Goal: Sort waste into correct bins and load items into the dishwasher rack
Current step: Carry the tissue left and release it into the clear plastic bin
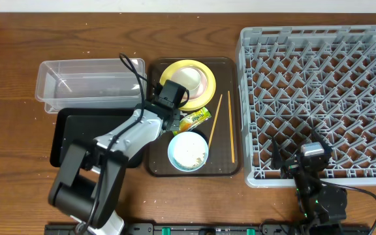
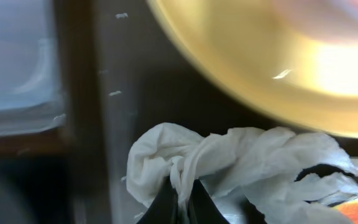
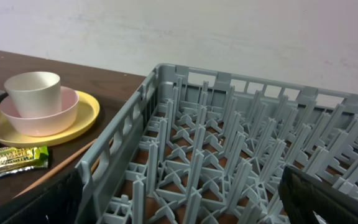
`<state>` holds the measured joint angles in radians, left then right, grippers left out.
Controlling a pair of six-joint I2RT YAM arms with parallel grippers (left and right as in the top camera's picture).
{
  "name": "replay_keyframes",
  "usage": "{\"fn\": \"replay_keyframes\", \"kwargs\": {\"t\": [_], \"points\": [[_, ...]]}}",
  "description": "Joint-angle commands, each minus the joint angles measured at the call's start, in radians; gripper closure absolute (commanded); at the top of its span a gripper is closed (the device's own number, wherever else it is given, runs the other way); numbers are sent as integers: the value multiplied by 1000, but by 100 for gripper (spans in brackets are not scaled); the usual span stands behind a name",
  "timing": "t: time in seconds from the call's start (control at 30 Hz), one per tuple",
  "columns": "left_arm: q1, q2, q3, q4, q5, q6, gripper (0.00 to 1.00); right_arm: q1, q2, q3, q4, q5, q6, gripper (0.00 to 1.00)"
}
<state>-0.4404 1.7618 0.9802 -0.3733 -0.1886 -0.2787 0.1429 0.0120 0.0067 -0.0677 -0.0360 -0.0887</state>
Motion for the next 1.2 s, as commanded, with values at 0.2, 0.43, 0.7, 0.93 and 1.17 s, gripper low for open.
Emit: {"fn": "replay_keyframes", "kwargs": {"t": [0.2, 0.43, 0.7, 0.93, 1.17], "points": [[13, -344, 24, 0, -172, 19, 94, 8, -5, -1, -4, 6, -10, 1], [118, -451, 24, 51, -172, 24, 94, 8, -5, -1, -4, 6, -10, 1], [296, -322, 28, 216, -66, 68, 94, 8, -5, -1, -4, 6, -10, 1], [450, -157, 241, -11, 236, 84, 94, 8, -5, -1, -4, 6, -10, 1], [529, 60, 554, -281, 391, 122, 94, 8, -5, -1, -4, 6, -10, 1]]}}
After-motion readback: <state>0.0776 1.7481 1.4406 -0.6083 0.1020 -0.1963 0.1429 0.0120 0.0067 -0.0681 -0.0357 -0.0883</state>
